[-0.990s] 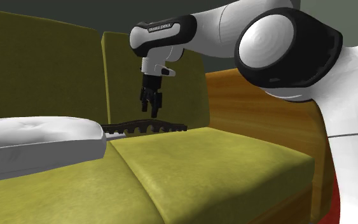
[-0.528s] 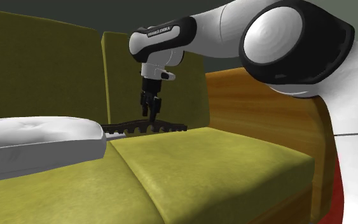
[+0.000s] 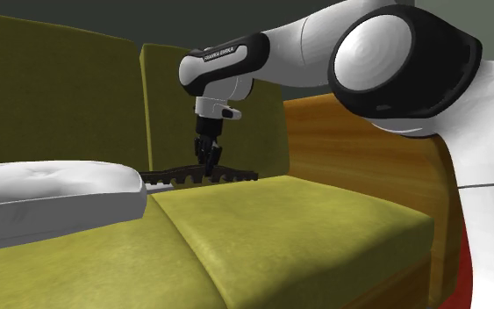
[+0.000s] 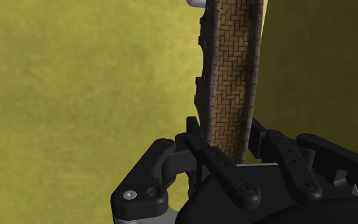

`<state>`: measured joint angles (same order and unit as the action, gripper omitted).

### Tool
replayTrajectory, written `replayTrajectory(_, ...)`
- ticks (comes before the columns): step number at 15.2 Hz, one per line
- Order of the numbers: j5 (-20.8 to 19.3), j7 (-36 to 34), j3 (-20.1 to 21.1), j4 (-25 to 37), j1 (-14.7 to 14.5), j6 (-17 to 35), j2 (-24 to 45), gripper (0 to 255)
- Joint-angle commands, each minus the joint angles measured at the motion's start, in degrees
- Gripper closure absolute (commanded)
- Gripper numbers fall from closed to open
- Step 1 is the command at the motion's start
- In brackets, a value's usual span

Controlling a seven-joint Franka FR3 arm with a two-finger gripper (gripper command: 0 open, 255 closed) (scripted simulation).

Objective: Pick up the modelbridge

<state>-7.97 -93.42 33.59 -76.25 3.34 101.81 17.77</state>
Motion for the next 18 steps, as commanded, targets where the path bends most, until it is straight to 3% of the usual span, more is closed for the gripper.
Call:
replayTrajectory(1, -0.1, -0.1, 0.0, 1.2, -0.1, -1.7, 0.1, 255)
replayTrajectory(10, -2.2, -0.7, -0.1, 13.4, -2.9, -10.7, 3.7, 255)
replayTrajectory(16, -4.9, -1.1, -0.5, 25.4, -6.7, -18.3, 8.2, 255)
replayTrajectory(18, -5.0, -1.1, -0.5, 25.8, -6.8, -18.5, 8.3, 255)
